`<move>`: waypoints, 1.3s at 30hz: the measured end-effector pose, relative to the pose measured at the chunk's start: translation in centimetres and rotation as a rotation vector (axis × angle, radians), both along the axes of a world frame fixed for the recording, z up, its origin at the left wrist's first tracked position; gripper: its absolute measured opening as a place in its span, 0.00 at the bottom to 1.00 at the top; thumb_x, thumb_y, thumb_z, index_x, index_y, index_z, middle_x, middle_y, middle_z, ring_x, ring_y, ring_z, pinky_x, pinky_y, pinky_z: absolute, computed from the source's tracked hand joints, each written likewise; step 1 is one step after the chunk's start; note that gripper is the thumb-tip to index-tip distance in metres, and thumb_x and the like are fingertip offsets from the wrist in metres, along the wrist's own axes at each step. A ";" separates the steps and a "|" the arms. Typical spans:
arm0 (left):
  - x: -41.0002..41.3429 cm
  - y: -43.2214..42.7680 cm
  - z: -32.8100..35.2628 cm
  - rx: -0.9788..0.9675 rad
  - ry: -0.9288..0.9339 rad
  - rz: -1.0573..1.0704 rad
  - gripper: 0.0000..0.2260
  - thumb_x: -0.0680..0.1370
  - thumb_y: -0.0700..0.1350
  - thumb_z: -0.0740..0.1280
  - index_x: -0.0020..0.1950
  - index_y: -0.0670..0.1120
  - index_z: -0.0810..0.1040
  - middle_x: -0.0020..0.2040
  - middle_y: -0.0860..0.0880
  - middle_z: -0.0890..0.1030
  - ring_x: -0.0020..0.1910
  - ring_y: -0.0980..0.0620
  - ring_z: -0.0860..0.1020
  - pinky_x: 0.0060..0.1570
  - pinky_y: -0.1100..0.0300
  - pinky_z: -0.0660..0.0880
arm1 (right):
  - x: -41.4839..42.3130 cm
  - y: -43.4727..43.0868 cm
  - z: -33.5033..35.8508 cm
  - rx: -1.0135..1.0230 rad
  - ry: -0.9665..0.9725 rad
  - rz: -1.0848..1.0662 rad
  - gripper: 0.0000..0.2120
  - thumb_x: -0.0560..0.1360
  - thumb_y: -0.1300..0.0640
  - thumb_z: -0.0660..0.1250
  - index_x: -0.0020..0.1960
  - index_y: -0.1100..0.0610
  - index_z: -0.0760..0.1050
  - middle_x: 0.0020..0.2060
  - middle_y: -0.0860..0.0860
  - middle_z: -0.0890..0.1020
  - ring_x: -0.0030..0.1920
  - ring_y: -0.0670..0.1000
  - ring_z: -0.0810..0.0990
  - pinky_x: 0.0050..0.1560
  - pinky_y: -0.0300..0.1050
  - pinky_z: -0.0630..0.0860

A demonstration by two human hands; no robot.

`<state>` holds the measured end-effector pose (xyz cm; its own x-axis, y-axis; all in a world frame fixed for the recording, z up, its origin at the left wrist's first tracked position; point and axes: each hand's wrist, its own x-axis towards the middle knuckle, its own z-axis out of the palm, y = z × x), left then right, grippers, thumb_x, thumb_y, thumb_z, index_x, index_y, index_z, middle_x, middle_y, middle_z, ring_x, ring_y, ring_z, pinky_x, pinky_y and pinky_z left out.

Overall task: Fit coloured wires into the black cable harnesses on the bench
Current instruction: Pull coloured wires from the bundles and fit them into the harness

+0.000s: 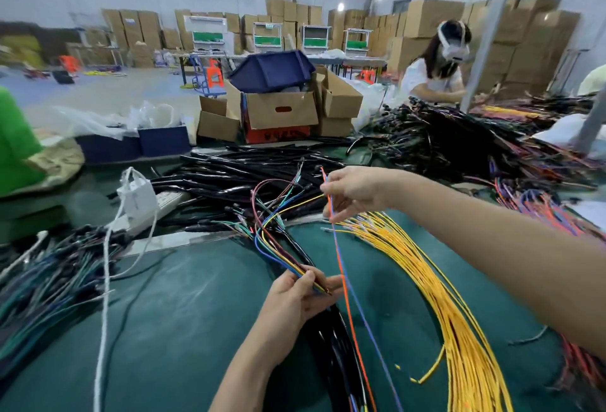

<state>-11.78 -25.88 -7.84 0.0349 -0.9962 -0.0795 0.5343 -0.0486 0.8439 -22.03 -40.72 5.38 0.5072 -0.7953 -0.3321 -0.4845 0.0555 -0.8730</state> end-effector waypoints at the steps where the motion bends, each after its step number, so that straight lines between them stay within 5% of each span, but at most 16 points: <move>1: -0.1 -0.1 -0.1 0.001 -0.003 0.011 0.10 0.82 0.36 0.54 0.44 0.38 0.71 0.47 0.35 0.83 0.50 0.39 0.82 0.47 0.54 0.81 | 0.8 0.0 -0.4 -0.006 -0.041 -0.021 0.07 0.82 0.61 0.57 0.46 0.61 0.67 0.34 0.60 0.78 0.31 0.51 0.81 0.30 0.43 0.81; 8: 0.2 -0.3 -0.8 -0.056 -0.099 -0.034 0.11 0.82 0.38 0.55 0.60 0.39 0.72 0.50 0.39 0.84 0.52 0.42 0.82 0.50 0.57 0.79 | 3.2 -1.9 -1.4 -0.173 -0.411 -0.170 0.09 0.79 0.70 0.57 0.45 0.58 0.63 0.35 0.60 0.75 0.34 0.54 0.77 0.35 0.47 0.83; 16: 0.4 -0.3 -0.3 -0.015 0.054 -0.031 0.18 0.73 0.42 0.62 0.61 0.38 0.73 0.41 0.45 0.83 0.42 0.48 0.83 0.47 0.58 0.79 | 4.2 -3.5 -3.4 -0.421 -0.619 -0.387 0.12 0.80 0.69 0.54 0.43 0.54 0.63 0.37 0.57 0.72 0.35 0.49 0.76 0.36 0.40 0.81; 20: 0.4 0.2 0.2 0.053 0.152 -0.083 0.11 0.75 0.40 0.61 0.54 0.36 0.75 0.32 0.47 0.74 0.38 0.45 0.79 0.53 0.52 0.78 | 4.9 -3.4 -3.8 -0.314 -0.690 -0.375 0.12 0.81 0.68 0.54 0.42 0.56 0.64 0.38 0.58 0.72 0.36 0.50 0.77 0.35 0.39 0.79; 22: 0.2 0.5 0.8 0.070 0.139 -0.117 0.06 0.75 0.40 0.60 0.47 0.39 0.74 0.30 0.48 0.70 0.36 0.45 0.78 0.53 0.51 0.77 | 4.3 -3.3 -4.3 -0.204 -0.580 -0.397 0.11 0.80 0.66 0.56 0.40 0.58 0.66 0.37 0.59 0.73 0.34 0.52 0.77 0.34 0.39 0.79; 26: -0.4 1.1 1.7 0.083 0.006 -0.156 0.04 0.74 0.41 0.60 0.42 0.41 0.72 0.27 0.50 0.66 0.30 0.49 0.73 0.50 0.51 0.77 | 1.1 -1.4 -6.8 -0.272 -0.094 -0.371 0.15 0.78 0.56 0.60 0.35 0.61 0.73 0.41 0.63 0.82 0.43 0.60 0.81 0.52 0.55 0.79; 30: -1.2 1.8 2.5 0.074 -0.126 -0.233 0.04 0.74 0.42 0.62 0.41 0.41 0.71 0.25 0.52 0.65 0.25 0.54 0.67 0.45 0.56 0.74 | -2.0 3.4 -8.6 -0.696 -0.289 -0.544 0.18 0.77 0.46 0.60 0.32 0.54 0.73 0.27 0.48 0.80 0.30 0.42 0.78 0.34 0.36 0.72; 33: -2.1 1.8 3.2 0.112 -0.266 -0.276 0.06 0.79 0.41 0.61 0.43 0.42 0.72 0.26 0.53 0.65 0.25 0.57 0.65 0.41 0.59 0.77 | -3.0 6.2 -9.4 -1.001 -0.419 -0.598 0.14 0.77 0.48 0.58 0.34 0.50 0.68 0.27 0.46 0.74 0.31 0.44 0.72 0.34 0.39 0.65; 37: -1.6 0.7 5.8 0.193 -0.747 -0.392 0.10 0.82 0.36 0.54 0.44 0.39 0.71 0.30 0.48 0.64 0.29 0.51 0.64 0.39 0.60 0.76 | -2.8 8.5 -9.5 -1.332 -0.450 -0.201 0.15 0.79 0.53 0.57 0.50 0.62 0.76 0.52 0.53 0.79 0.58 0.53 0.74 0.63 0.46 0.66; 39: -0.6 0.0 7.8 0.203 -0.965 -0.444 0.09 0.79 0.31 0.53 0.48 0.34 0.73 0.35 0.44 0.69 0.34 0.48 0.69 0.39 0.62 0.76 | -2.7 9.2 -9.9 -1.447 -0.407 0.071 0.18 0.81 0.51 0.54 0.54 0.62 0.77 0.51 0.53 0.81 0.57 0.53 0.78 0.66 0.54 0.66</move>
